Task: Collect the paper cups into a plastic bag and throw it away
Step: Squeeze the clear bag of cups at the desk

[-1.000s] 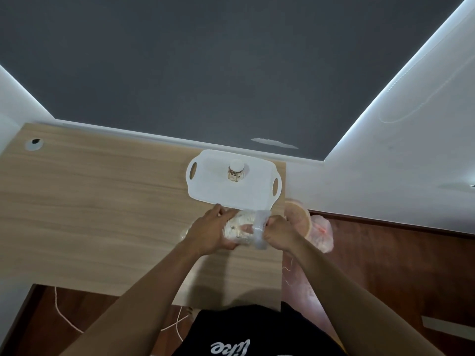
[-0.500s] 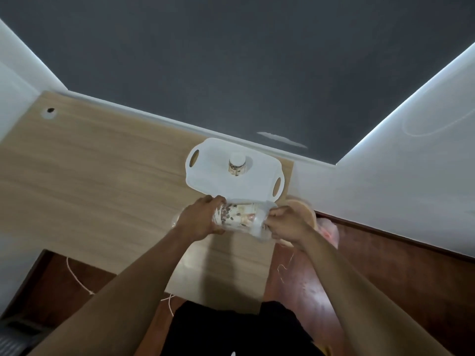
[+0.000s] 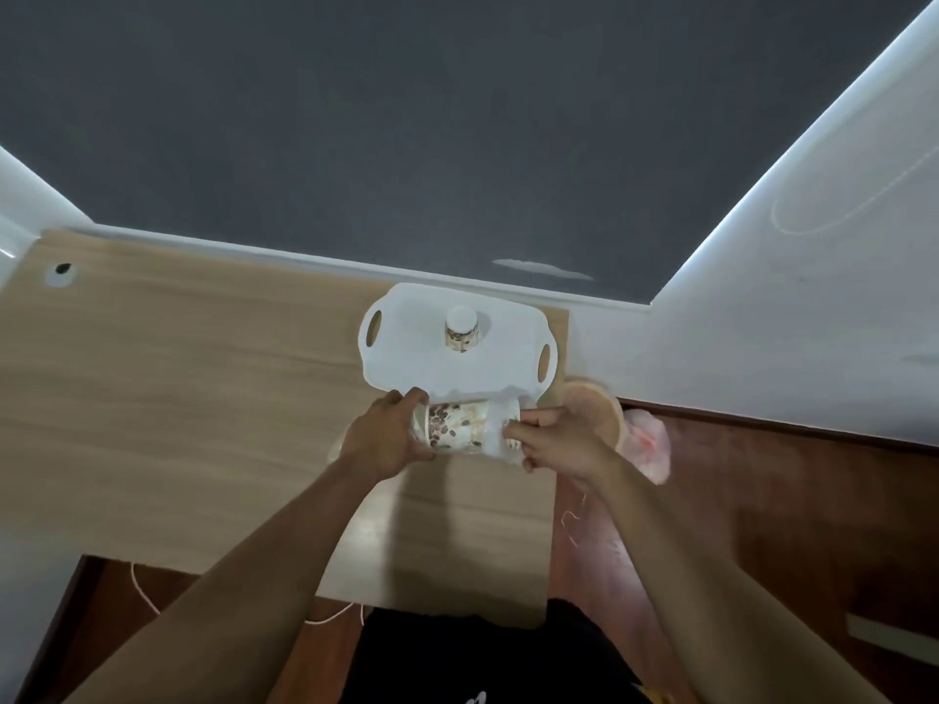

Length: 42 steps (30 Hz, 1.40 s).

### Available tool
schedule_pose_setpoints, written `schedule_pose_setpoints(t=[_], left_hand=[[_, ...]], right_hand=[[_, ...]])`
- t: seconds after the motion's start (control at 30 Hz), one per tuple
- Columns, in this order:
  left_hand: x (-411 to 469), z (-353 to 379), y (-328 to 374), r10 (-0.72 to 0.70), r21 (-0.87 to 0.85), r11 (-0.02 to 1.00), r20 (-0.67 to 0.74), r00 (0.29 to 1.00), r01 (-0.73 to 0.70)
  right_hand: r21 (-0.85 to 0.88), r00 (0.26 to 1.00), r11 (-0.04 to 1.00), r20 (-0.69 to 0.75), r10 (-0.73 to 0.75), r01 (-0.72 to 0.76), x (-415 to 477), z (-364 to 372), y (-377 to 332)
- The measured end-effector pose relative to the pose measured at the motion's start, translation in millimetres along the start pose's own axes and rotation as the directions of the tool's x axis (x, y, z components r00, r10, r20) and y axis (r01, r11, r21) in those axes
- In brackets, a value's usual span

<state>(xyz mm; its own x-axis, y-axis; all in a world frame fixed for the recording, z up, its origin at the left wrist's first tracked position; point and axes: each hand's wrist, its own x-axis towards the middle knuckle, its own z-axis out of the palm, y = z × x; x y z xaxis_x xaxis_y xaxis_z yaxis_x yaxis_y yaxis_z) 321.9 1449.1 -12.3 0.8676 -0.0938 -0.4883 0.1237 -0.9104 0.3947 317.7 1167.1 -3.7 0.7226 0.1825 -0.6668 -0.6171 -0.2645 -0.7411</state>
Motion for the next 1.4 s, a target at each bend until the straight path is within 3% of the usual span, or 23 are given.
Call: schedule_pose_setpoints(t=[0.2,0.37,0.5,0.6,0.67,0.87,1.07,1.23,1.4], left_hand=[[2,-11,-30,-0.089,-0.020,0.996,0.010,0.996,0.089],[3,-25,-63,-0.172,-0.183,0.966,0.073,0.982,0.182],[3,-23,-69,-0.232,-0.357,0.895,0.144,0.962,0.269],[2,-13,-63,-0.185,-0.489,0.840,0.150,0.971,0.236],[0,-6,-57,-0.129,-0.598,0.776,0.160,0.979,0.200],[-5,0,-44,-0.024,-0.829,0.521,0.224,0.974,0.204],[2,-6,-41,-0.093,-0.888,0.412,0.181,0.979,0.203],[23,-14,-37,-0.164,-0.908,0.358,0.170,0.972,0.219],[32,-28,-23,-0.056,-0.946,0.299,0.113,0.992,0.124]], right_hand=[[0.143,0.999,0.990,-0.043,0.009,-0.002,-16,15,-13],[0.224,0.993,0.975,-0.118,0.013,0.014,-27,-6,-21],[0.063,0.976,0.995,-0.208,-0.059,0.073,-26,-1,-21],[0.436,0.987,0.900,-0.152,0.059,0.013,-25,18,-21],[0.466,0.990,0.885,-0.131,0.055,0.012,-20,28,-20],[0.326,0.995,0.945,-0.091,0.032,0.000,-6,49,-18],[0.045,0.991,0.992,0.048,-0.123,0.120,6,56,-23],[-0.025,0.993,0.998,0.106,-0.051,0.053,23,61,-32],[-0.224,0.988,0.966,-0.061,-0.143,0.126,47,71,-59]])
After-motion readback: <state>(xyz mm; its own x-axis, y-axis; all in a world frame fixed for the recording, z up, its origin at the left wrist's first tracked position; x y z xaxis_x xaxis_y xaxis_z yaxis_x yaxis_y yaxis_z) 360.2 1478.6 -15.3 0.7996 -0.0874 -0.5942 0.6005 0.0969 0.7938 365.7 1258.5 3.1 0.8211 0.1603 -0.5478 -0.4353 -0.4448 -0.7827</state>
